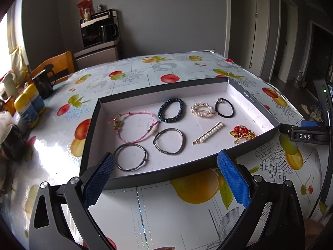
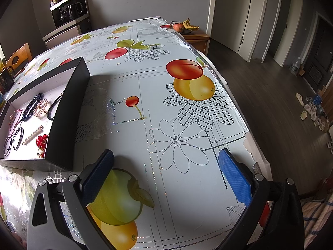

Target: Organize jewelry

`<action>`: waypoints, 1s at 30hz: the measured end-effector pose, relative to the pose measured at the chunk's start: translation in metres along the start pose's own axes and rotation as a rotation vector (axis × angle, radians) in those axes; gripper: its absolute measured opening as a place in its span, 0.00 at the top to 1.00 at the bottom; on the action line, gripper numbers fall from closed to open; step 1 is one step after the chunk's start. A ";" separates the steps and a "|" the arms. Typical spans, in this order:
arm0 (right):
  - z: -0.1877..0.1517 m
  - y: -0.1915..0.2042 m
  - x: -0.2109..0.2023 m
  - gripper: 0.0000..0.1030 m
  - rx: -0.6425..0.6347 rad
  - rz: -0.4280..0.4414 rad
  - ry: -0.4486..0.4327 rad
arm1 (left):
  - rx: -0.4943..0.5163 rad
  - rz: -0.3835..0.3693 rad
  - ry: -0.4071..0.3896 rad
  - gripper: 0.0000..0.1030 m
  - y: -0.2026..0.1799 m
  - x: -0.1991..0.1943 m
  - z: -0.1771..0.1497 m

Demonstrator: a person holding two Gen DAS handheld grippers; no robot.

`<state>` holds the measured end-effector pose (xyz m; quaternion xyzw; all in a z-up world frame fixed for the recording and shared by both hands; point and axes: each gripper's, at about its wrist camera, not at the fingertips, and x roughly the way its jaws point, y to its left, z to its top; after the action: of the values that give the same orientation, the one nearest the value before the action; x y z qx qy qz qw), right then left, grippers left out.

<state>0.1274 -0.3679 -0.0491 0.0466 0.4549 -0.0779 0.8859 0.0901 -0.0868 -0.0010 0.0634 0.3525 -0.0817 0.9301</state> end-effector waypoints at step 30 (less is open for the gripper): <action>0.000 0.000 0.000 0.04 0.000 0.000 0.000 | -0.004 -0.002 0.003 0.03 0.000 0.002 -0.002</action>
<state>0.1272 -0.3680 -0.0490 0.0466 0.4548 -0.0780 0.8859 0.0907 -0.0863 -0.0036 0.0614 0.3540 -0.0819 0.9296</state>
